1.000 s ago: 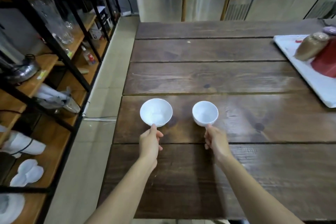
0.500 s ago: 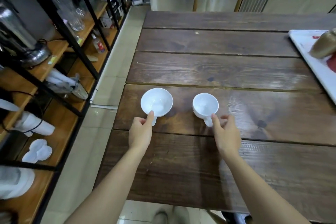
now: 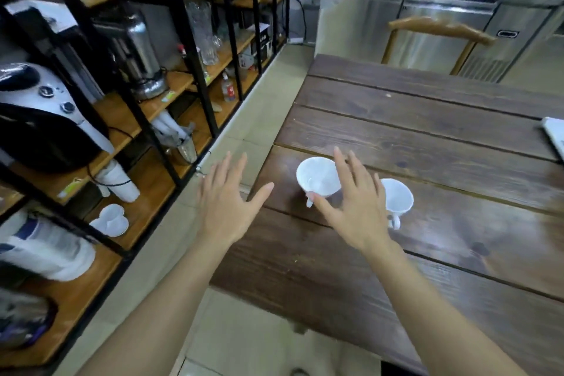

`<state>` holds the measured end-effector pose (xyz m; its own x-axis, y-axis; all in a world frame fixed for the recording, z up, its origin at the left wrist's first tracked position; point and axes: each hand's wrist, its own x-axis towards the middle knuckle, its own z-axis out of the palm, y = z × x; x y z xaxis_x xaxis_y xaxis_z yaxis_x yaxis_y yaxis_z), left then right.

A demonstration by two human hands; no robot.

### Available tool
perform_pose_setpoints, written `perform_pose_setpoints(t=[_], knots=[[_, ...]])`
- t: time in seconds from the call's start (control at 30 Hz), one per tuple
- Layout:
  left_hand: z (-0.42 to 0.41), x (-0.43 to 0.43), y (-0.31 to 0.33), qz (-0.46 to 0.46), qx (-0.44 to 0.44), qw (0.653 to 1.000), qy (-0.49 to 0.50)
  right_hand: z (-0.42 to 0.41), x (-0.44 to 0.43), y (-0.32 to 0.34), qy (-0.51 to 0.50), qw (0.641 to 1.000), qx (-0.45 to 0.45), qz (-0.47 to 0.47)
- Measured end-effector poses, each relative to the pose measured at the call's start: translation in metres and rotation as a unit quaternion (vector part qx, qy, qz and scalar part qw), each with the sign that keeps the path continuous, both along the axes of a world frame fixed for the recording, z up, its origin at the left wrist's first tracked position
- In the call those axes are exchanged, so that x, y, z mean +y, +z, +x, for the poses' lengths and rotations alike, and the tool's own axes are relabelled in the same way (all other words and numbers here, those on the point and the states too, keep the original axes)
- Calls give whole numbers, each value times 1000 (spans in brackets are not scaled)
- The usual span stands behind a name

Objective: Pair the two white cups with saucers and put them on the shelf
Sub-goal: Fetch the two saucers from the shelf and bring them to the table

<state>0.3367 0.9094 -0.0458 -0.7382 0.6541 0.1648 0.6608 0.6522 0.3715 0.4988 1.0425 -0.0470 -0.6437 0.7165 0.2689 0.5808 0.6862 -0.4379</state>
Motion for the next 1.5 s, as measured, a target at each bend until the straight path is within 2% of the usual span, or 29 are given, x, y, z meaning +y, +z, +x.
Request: perform_pose_setpoints(t=[0.1,0.3,0.5,0.63,0.73,0.9,1.0,1.17,1.37,1.5], knots=[[-18,-48,12,11,25,999,31,-32,-41,13,55,998,-21,32],[-62,-188,38,39,69,990,115,-111,-160,37,157,986,-2,49],[-89,-366,59,44,139,951,272,-202,-312,51,276,957,19,84],[-87,-480,75,36,138,915,378,-247,-419,70,378,921,51,84],[-79,-554,83,49,159,872,460,-273,-494,83,473,876,70,64],[-70,-651,94,36,177,812,556,-312,-608,100,574,811,95,64],[-79,-696,96,36,190,782,592,-338,-665,104,610,783,114,49],[-136,-760,89,32,182,763,619,-400,-739,98,641,758,112,28],[-220,-820,87,25,160,757,633,-490,-806,102,650,752,107,23],[-257,-864,81,32,137,754,642,-531,-842,100,645,761,65,13]])
